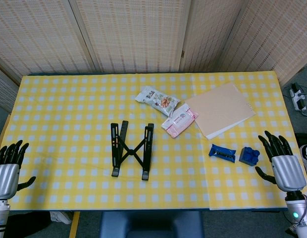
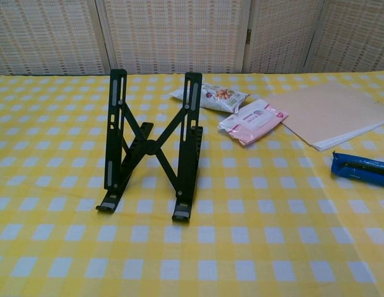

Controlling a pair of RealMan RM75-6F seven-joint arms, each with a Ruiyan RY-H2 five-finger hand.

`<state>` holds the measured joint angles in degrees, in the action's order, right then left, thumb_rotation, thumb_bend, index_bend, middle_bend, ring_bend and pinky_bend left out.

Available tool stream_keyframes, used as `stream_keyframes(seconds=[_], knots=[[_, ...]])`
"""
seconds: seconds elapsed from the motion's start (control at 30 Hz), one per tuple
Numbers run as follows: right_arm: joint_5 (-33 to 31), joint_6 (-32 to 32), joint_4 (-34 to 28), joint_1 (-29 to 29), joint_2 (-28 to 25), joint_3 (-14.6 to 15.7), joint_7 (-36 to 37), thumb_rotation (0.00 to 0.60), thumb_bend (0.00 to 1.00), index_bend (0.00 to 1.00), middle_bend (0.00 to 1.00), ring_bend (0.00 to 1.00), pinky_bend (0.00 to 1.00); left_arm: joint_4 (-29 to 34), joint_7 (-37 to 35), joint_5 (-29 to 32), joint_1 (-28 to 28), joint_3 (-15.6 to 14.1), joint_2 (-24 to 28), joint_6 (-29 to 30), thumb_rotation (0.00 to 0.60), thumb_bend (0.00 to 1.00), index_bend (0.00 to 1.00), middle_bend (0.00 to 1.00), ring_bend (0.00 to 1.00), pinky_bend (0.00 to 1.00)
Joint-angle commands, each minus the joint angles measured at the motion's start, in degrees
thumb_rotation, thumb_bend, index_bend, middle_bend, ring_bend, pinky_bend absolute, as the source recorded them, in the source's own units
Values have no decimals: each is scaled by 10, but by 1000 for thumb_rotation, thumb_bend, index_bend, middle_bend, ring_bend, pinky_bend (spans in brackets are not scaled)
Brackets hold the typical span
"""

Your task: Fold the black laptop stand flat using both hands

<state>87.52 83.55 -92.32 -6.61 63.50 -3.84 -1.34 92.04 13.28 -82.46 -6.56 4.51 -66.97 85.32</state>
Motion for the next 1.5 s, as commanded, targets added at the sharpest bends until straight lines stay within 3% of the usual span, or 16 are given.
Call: stream_keyframes(seconds=[0.03, 0.4, 0.67, 0.77, 0.9, 1.03, 1.27, 1.5], knots=[[-2, 7, 1, 4, -1, -1, 7, 600, 281, 0, 0, 73, 0, -6, 2, -6, 2, -1, -6, 6, 600, 172, 90, 51, 30, 4], [20, 4, 2, -2, -6, 6, 24, 600, 281, 0, 1, 74, 0, 8, -41, -29, -13, -3, 9, -10, 600, 173, 110, 68, 49, 12], [38, -29, -35, -29, -41, 6, 94, 600, 280, 0, 2, 77, 0, 22, -123, -46, -64, 14, 41, -65, 600, 182, 101, 103, 78, 56], [47, -50, -45, -45, -50, 7, 115, 600, 281, 0, 5, 78, 0, 28, -178, -45, -93, 20, 53, -110, 600, 252, 111, 119, 100, 87], [60, -85, -54, -73, -52, 9, 155, 600, 293, 0, 6, 77, 0, 21, -276, -49, -141, 26, 66, -180, 600, 481, 116, 121, 105, 118], [75, -113, -54, -104, -42, 7, 213, 600, 399, 0, 15, 87, 0, -1, -374, -51, -184, 34, 63, -234, 600, 664, 120, 124, 114, 143], [87, -170, -45, -169, -6, 3, 363, 600, 598, 0, 67, 116, 5, -48, -526, -42, -250, 47, 36, -310, 600, 775, 129, 143, 130, 184], [71, -243, -32, -240, 33, -10, 472, 600, 653, 0, 70, 120, 8, -92, -668, -32, -302, 54, 7, -372, 600, 825, 147, 167, 149, 201]])
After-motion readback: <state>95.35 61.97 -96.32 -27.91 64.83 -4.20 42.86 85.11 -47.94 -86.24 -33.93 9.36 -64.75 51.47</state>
